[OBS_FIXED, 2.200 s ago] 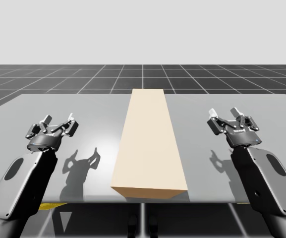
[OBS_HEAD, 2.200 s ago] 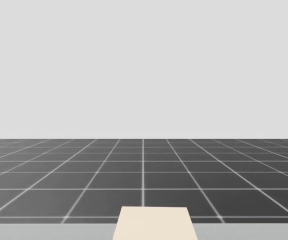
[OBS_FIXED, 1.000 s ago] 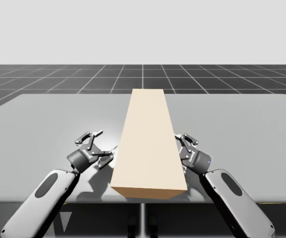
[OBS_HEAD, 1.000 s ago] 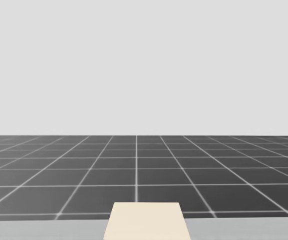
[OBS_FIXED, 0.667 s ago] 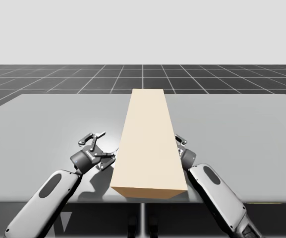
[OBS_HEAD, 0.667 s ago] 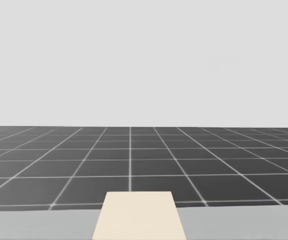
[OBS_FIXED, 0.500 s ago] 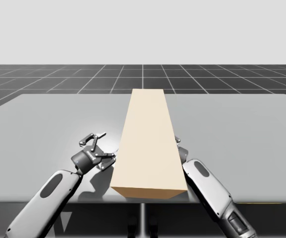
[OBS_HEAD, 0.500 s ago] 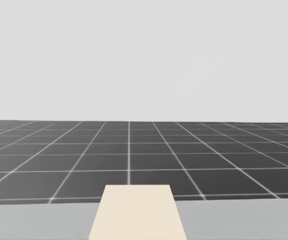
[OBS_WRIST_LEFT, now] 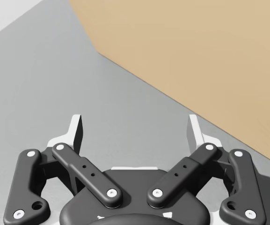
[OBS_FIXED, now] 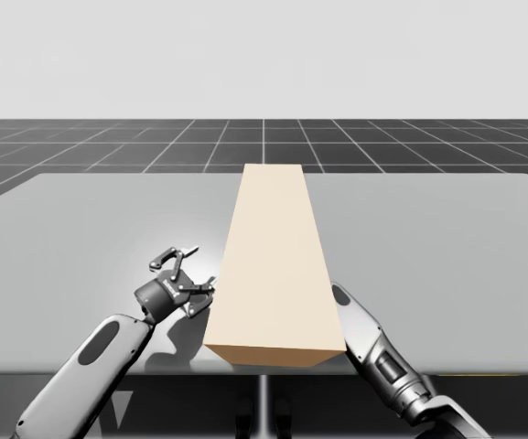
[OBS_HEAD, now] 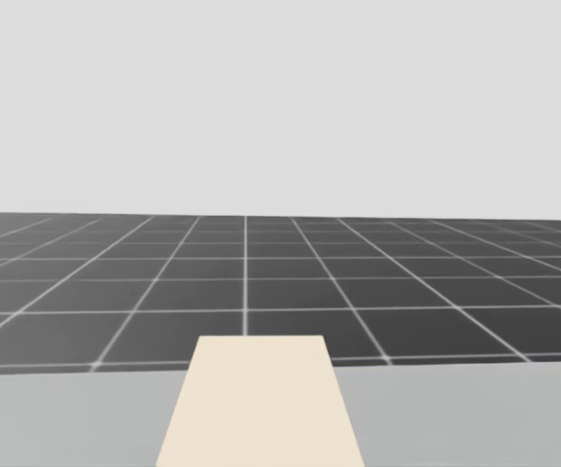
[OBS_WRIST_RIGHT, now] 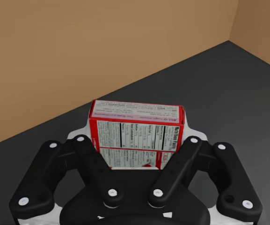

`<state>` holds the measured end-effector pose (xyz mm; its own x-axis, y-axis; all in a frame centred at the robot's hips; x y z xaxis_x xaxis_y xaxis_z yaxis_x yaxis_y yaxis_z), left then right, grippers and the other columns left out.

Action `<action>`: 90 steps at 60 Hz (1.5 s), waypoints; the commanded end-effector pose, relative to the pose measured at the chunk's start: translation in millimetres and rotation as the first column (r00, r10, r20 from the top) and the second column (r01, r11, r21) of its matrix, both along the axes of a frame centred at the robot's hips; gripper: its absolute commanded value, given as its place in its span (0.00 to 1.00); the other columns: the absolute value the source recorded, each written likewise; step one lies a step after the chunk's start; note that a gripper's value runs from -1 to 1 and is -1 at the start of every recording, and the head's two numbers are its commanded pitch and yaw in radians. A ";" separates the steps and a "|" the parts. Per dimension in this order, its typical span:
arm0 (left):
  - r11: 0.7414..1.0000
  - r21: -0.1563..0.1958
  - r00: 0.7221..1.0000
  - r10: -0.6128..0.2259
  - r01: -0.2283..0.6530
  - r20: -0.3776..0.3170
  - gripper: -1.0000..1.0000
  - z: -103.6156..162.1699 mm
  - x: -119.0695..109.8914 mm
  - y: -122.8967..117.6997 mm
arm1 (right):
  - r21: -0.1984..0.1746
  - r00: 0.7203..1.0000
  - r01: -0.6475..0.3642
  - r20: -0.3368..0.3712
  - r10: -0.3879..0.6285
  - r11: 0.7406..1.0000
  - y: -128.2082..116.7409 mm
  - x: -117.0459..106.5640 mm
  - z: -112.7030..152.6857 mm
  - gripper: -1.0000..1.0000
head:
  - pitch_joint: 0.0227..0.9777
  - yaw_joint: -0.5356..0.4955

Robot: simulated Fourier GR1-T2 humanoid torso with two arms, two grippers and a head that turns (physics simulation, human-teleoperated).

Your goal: Retrieve the object from inside the box.

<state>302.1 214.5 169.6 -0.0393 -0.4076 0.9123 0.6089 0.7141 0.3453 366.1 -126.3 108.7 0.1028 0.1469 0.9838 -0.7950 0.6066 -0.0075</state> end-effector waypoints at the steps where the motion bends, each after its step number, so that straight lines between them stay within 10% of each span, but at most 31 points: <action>1: 1.000 0.007 1.000 -0.007 0.007 -0.002 0.00 -1.6 -0.8 -0.8 | -0.055 0.996 0.074 -0.047 -0.076 0.996 0.2 6.6 -15.5 0.81 | 0.17 0.44; 6: 1.000 0.007 1.000 -0.010 0.010 -0.002 0.00 -1.7 -1.1 -0.6 | -0.064 0.994 0.093 -0.056 -0.097 0.994 0.1 5.8 -15.3 1.00 | 0.17 0.44; 30: 1.000 -0.011 1.000 0.002 -0.002 0.003 0.00 0.8 0.1 5.5 | 0.001 0.970 0.234 0.070 -0.233 0.972 -62.9 -3.3 35.0 1.00 | 0.14 0.43; 59: 1.000 -0.019 1.000 0.020 -0.020 -0.004 0.00 1.3 3.7 9.6 | 0.194 0.837 0.498 0.147 -0.527 0.845 -194.2 -15.2 91.0 1.00 | 0.12 0.42; 70: 0.998 -0.037 0.999 0.048 -0.048 -0.001 0.00 2.9 7.2 15.2 | 0.282 0.758 0.566 0.191 -0.623 0.775 -202.8 -11.9 139.7 1.00 | 0.12 0.42; 90: 0.998 -0.036 0.999 0.054 -0.055 -0.004 0.00 2.1 8.4 16.8 | 0.318 0.688 0.587 0.290 -0.666 0.745 -183.9 11.1 219.1 1.00 | 0.13 0.43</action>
<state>309.2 230.3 171.8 -0.0171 -0.3770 0.9260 0.5724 0.7557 0.3183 360.1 -306.5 284.8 -0.1950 -0.0118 0.9807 -0.3320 0.9417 -0.0547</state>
